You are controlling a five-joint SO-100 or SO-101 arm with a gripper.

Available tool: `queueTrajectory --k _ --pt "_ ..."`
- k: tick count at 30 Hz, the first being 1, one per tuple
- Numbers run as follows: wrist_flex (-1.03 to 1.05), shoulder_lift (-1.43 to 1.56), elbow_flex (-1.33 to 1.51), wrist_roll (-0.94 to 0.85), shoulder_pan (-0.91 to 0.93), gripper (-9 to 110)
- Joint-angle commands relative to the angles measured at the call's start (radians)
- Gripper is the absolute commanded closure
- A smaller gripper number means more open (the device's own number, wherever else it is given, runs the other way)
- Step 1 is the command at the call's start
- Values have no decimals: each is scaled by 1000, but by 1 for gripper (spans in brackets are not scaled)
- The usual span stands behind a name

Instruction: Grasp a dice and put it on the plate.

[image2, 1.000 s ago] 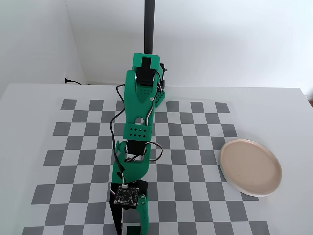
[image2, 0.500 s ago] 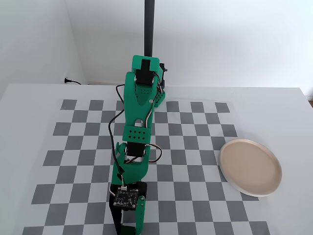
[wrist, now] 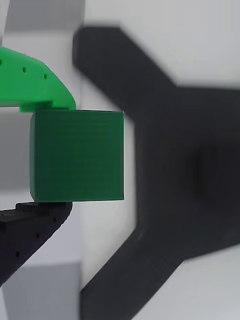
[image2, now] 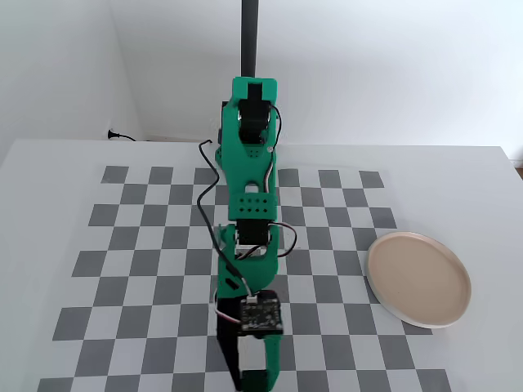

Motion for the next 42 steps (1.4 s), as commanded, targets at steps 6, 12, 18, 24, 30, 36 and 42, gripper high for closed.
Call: queueTrajectory --k 6,12,18,24,30,36,42 --pt "163 313 -78 -28 -201 106" --pt "207 426 32 -20 -313 106" --pt "132 572 262 -26 -426 106" --pt "183 612 302 21 -515 106" --pt "187 581 302 48 -584 106" --pt "190 526 301 46 -663 106" --pt "140 434 284 31 -719 106"
